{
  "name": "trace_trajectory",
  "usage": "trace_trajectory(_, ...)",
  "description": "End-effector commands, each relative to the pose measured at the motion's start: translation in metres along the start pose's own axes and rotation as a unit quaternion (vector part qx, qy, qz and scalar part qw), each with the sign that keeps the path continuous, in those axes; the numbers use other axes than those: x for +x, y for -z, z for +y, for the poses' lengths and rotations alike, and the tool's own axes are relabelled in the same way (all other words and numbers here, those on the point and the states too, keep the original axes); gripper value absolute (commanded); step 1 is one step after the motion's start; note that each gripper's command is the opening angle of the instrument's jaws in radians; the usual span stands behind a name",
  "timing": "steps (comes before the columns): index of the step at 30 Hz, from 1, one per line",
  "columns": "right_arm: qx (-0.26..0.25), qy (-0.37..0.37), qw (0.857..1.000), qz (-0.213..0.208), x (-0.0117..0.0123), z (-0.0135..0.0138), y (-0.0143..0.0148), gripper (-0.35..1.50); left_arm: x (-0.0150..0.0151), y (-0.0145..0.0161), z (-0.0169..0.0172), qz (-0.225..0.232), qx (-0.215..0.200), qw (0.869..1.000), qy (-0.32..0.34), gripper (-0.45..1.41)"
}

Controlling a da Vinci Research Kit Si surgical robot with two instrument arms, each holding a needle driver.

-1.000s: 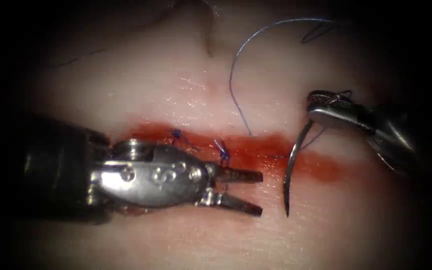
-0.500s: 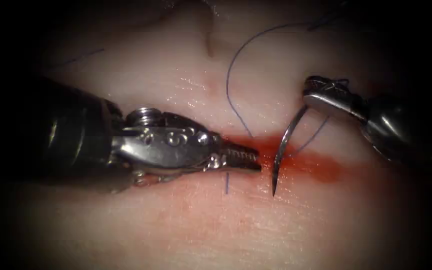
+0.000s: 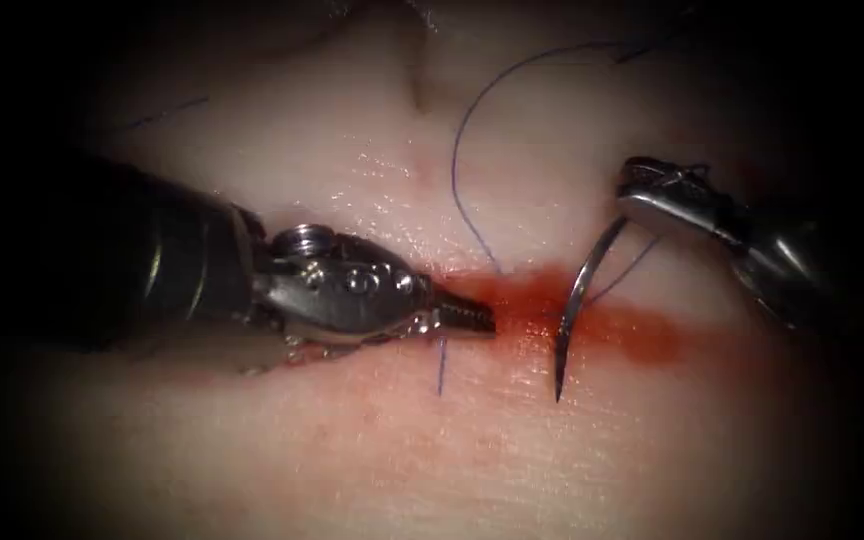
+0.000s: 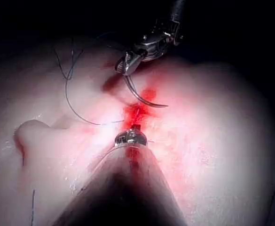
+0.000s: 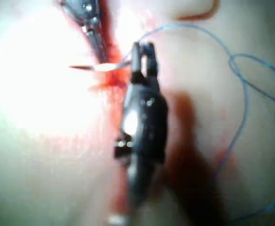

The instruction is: Wound Closure

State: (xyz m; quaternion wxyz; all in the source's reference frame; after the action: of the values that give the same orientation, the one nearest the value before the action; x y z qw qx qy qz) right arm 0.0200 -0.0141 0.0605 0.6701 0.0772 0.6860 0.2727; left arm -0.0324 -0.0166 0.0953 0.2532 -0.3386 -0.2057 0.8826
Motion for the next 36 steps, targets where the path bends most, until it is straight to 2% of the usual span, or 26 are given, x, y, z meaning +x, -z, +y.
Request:
trace_trajectory(1, 0.001, -0.002, 1.0, 0.0, -0.0009, -0.0006, -0.0005, -0.35, -0.0003, -0.0009, 0.0002, -0.001, -0.001, 1.0, 0.001, -0.1)
trace_trajectory(6, 0.001, -0.002, 1.0, 0.0, -0.001, -0.0007, -0.0008, -0.35, -0.0003, -0.0014, -0.0004, -0.001, 0.002, 1.0, 0.001, -0.11)
trace_trajectory(13, 0.0, -0.002, 1.0, 0.001, -0.001, -0.0009, -0.001, -0.35, -0.0019, -0.003, -0.0023, -0.007, 0.005, 1.0, 0.001, -0.16)
trace_trajectory(18, 0.001, -0.002, 1.0, 0.003, -0.001, -0.001, -0.0011, -0.35, -0.0024, -0.0035, -0.0032, -0.026, 0.011, 1.0, 0.001, -0.18)
trace_trajectory(22, 0.001, -0.001, 1.0, 0.003, -0.0011, -0.0011, -0.0013, -0.35, -0.0023, -0.004, -0.0033, -0.045, 0.014, 0.999, 0.0, -0.28)
trace_trajectory(27, 0.004, -0.001, 1.0, 0.003, -0.0011, -0.001, -0.0014, -0.35, -0.0021, -0.0047, -0.0029, -0.08, -0.007, 0.997, 0.002, -0.42)
trace_trajectory(36, -0.019, 0.056, 0.998, 0.0, -0.0012, 0.0002, -0.0019, -0.35, -0.0023, -0.0055, -0.0017, -0.15, -0.063, 0.987, -0.004, -0.43)
